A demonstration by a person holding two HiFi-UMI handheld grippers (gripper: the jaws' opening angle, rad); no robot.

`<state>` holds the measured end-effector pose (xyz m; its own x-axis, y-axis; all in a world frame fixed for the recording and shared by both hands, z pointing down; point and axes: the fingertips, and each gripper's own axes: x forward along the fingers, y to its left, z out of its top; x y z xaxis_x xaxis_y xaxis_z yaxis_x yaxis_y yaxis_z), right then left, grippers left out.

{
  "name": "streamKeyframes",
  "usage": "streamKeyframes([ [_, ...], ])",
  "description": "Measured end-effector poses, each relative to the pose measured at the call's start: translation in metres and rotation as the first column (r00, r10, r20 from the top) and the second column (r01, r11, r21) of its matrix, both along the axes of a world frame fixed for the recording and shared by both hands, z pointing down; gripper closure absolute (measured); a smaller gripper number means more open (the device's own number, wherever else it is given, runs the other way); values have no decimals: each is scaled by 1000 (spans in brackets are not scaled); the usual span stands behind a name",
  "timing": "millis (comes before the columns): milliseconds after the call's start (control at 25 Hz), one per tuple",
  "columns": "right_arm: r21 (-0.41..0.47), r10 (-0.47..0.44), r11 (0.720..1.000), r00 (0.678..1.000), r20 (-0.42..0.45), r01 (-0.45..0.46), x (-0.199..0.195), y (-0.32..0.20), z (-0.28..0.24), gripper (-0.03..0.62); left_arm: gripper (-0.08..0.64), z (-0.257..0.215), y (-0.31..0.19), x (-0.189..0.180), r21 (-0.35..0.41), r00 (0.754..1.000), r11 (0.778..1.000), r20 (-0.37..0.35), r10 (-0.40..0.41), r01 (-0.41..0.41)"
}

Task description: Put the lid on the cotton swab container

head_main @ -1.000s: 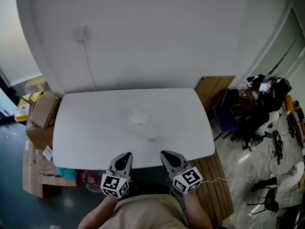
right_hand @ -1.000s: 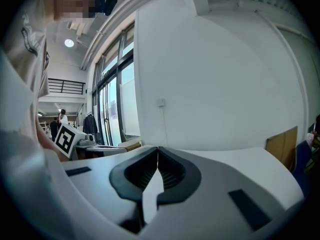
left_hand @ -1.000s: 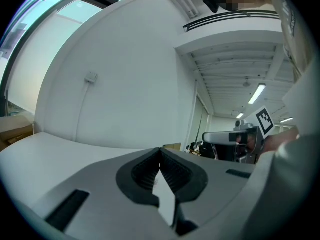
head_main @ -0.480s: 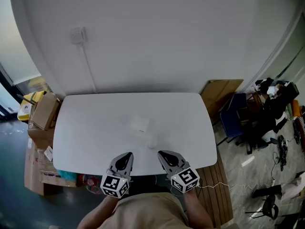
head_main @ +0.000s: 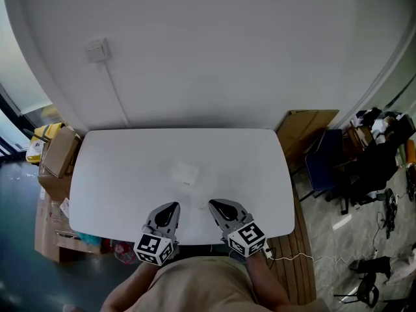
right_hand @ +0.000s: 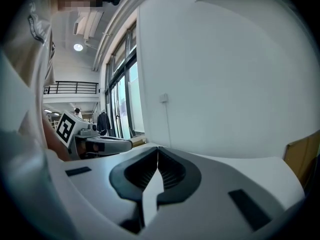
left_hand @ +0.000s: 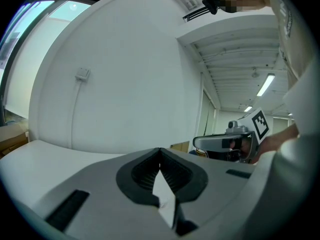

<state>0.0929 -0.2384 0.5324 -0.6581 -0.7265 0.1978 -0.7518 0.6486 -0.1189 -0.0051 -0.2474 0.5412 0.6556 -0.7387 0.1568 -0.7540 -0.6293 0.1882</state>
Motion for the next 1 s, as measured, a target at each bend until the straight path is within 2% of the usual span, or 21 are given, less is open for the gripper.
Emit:
streamKeyframes([
  [120,16,-27,999,999,-27,28,6,-9,1,575,546,0,-10,8,3,1000,1000,4,-17,17],
  [320,16,-80,997,997,-19,80,10,-21,2,575,546,-5,-23,15,20,998,998,15,-59,58],
  [640,28,-126,992,992,-10,127,-1,-36,-5,575,546,-16,-35,4,38,994,993,11,-112,112],
  [880,24,-127,991,987,-95,130,-14,-36,-2,575,547,-13,-43,-13,19,992,992,13,-122,122],
  [1000,3,-129,991,986,-103,131,-16,-37,-2,575,546,-19,-46,-20,21,992,992,0,-127,127],
])
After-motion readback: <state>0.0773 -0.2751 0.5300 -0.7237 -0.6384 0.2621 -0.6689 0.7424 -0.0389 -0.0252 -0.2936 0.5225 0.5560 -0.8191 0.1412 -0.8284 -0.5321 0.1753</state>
